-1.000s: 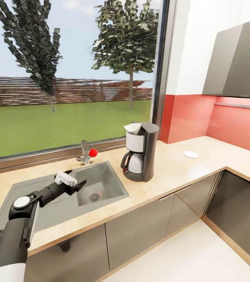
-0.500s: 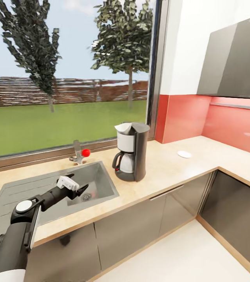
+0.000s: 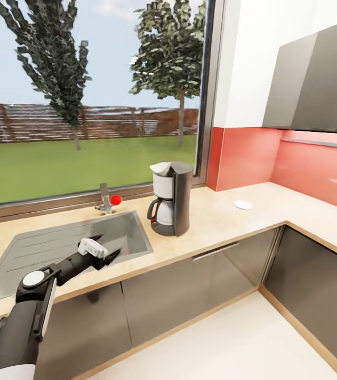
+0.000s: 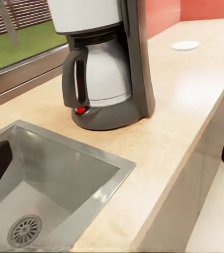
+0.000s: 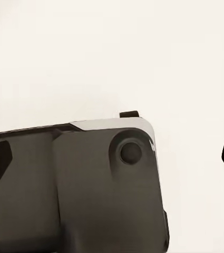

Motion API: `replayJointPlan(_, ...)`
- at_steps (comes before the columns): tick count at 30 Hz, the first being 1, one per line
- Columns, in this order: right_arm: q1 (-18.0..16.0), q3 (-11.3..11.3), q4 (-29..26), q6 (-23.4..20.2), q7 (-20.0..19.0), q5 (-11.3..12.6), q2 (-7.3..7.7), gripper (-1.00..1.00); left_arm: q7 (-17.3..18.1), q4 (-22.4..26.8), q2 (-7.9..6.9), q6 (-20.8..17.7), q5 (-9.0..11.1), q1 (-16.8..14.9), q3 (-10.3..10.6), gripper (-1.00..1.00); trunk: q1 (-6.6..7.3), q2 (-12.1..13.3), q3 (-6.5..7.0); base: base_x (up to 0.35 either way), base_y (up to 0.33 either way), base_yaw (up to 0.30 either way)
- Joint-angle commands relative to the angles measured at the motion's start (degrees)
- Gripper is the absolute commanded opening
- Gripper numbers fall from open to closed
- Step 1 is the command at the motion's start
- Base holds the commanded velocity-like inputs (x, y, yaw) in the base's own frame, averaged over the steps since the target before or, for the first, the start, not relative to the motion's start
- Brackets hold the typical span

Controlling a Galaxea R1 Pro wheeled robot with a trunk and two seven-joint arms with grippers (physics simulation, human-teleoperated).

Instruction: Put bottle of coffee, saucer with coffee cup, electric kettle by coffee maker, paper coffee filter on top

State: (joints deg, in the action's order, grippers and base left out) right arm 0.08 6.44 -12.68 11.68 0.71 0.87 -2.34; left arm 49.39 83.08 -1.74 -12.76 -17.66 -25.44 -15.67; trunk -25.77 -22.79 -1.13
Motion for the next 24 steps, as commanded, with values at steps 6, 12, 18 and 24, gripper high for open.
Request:
replayJointPlan(6, 0.01, 0.24, -0.06, 0.11, -0.01, 0.09, -0.04, 1.0, 0.44, 0.07, 0.11, -0.31, 1.91, -0.05, -0.06, 1.0, -0.01, -0.13, -0.12, -0.182, -0.023, 0.124)
replayJointPlan(12, 0.01, 0.24, -0.06, 0.17, -0.01, 0.09, -0.04, 1.0, 0.51, 0.07, -0.02, -0.29, 2.52, 0.01, -0.38, 1.0, -0.01, -0.13, -0.12, -0.005, 0.0, 0.002)
replayJointPlan(18, 0.01, 0.24, -0.07, 0.18, -0.01, 0.09, -0.04, 1.0, 0.53, 0.07, -0.34, -0.18, 4.61, 1.9, -0.56, 1.0, -0.01, -0.13, -0.12, 0.0, 0.0, 0.051)
replayJointPlan(24, 0.01, 0.24, -0.06, 0.14, -0.01, 0.09, -0.04, 1.0, 0.48, 0.07, -0.66, 1.14, 5.14, 5.46, -1.15, 1.0, -0.01, -0.13, -0.12, 0.0, 0.0, 0.242)
